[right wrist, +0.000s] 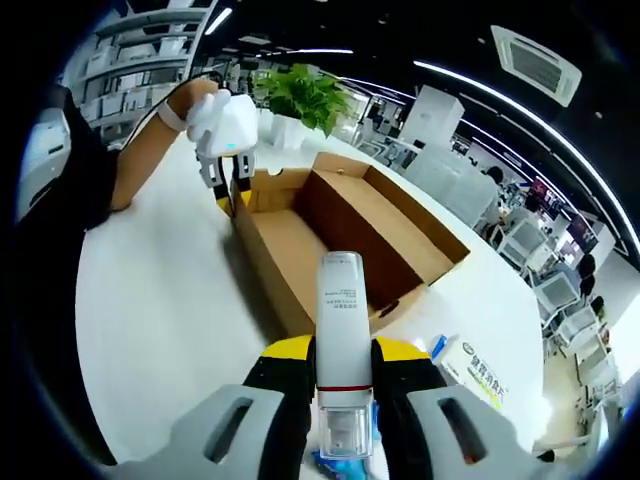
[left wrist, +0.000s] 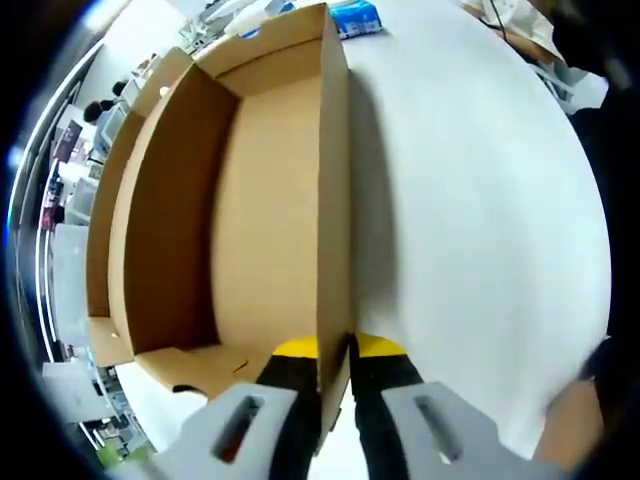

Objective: Operate the shoe box by opening the lid, removing the specified soft item, and placing it in the target area until the item is outside and the box remains undamaged.

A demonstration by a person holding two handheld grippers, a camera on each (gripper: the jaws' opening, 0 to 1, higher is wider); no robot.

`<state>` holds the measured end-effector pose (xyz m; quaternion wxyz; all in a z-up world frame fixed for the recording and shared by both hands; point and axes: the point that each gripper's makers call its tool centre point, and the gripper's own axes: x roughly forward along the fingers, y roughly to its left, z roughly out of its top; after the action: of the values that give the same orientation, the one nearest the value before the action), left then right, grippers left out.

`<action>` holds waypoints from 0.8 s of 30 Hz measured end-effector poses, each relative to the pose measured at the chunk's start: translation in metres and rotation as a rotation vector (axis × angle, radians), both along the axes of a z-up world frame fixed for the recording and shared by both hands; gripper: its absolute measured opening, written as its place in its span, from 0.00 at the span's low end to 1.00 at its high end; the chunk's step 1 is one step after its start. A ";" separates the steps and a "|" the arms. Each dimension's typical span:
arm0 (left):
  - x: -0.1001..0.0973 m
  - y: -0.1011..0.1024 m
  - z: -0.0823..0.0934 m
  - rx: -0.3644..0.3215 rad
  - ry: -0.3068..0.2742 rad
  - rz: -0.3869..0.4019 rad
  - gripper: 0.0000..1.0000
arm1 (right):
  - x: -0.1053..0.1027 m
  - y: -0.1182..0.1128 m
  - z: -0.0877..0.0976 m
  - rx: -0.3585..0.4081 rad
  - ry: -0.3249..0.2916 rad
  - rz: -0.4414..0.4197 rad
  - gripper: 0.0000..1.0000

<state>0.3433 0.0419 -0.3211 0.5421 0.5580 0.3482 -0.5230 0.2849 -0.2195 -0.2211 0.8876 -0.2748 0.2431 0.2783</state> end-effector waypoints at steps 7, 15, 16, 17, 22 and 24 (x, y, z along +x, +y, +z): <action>-0.002 0.000 -0.002 0.020 -0.013 0.007 0.09 | -0.023 -0.022 0.000 -0.004 0.001 -0.031 0.21; 0.000 0.001 0.000 0.020 -0.005 0.008 0.09 | -0.060 -0.057 -0.022 0.016 0.074 -0.067 0.21; 0.001 0.000 0.001 0.011 0.000 0.011 0.09 | -0.061 -0.059 -0.024 0.014 0.075 -0.067 0.21; 0.001 0.000 0.001 0.006 0.003 0.012 0.09 | -0.065 -0.062 -0.026 0.012 0.082 -0.065 0.21; 0.002 -0.001 0.001 -0.008 0.010 0.003 0.09 | -0.080 -0.081 -0.043 -0.039 0.134 -0.051 0.21; 0.002 0.000 0.001 -0.008 0.011 0.003 0.10 | -0.081 -0.086 -0.046 -0.045 0.144 -0.058 0.21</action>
<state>0.3458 0.0419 -0.3201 0.5431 0.5526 0.3497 -0.5267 0.2036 -0.3059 -0.2671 0.8690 -0.2670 0.3205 0.2661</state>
